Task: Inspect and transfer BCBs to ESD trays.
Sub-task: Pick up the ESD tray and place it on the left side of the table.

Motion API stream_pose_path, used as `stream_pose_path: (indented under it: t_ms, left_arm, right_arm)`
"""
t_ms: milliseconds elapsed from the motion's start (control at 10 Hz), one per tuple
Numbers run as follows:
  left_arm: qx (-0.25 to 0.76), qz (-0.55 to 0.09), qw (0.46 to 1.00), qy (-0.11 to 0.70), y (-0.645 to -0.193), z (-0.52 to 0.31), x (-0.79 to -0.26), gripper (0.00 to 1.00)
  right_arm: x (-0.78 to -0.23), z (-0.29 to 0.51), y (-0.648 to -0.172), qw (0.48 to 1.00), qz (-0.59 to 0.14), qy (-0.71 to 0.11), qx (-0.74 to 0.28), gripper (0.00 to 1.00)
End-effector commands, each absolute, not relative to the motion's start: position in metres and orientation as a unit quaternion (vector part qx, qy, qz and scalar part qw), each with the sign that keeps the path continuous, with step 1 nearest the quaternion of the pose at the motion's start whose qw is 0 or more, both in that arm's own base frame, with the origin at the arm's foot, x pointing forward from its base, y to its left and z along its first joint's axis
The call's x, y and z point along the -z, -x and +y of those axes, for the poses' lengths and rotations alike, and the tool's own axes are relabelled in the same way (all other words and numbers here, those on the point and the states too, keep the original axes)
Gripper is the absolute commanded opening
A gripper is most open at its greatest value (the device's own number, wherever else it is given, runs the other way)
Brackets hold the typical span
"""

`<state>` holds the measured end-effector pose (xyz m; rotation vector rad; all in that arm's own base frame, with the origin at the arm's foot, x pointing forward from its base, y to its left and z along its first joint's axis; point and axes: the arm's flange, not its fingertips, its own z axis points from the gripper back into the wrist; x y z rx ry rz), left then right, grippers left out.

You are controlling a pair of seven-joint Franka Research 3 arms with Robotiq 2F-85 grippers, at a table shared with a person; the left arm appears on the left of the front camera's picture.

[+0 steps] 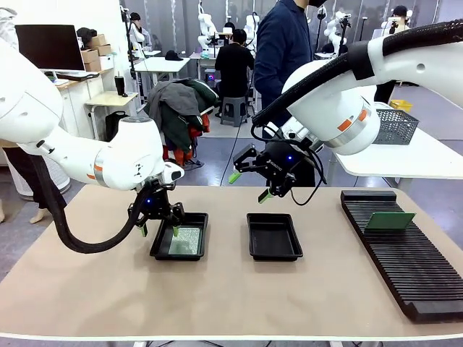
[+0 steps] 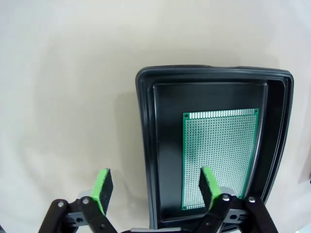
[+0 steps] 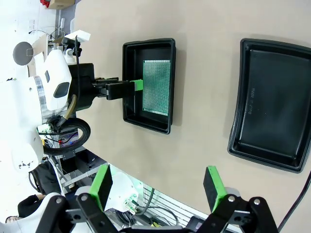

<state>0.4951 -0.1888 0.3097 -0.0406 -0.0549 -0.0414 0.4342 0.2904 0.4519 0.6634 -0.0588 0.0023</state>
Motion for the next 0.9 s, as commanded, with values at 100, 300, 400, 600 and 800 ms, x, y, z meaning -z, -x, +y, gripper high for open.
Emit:
stream_pose_path:
  t_ms: [100,300,400,600,800]
  left_arm:
    - [0.007,-0.032,0.999,0.014,-0.4956,-0.188,-0.3074,0.86]
    - [0.01,-0.032,0.999,0.016,-0.4964,-0.1868,-0.3064,0.76]
    - [0.009,-0.032,0.999,0.014,-0.4978,-0.1868,-0.3041,0.68]
    - [0.011,-0.039,0.999,0.016,-0.4962,-0.1874,-0.3055,0.57]
    - [0.009,-0.042,0.999,0.016,-0.4965,-0.1875,-0.3048,0.45]
  right_arm:
    - [-0.4515,0.2911,-0.4352,0.946,-0.029,-0.323,0.001,1.0]
    - [-0.4515,0.2911,-0.4352,0.946,-0.029,-0.323,0.001,1.0]
    - [-0.4515,0.2911,-0.4352,0.946,-0.029,-0.323,0.001,1.0]
    - [-0.4515,0.2911,-0.4352,0.946,-0.029,-0.323,0.001,1.0]
    - [-0.4515,0.2911,-0.4352,0.946,-0.029,-0.323,0.001,1.0]
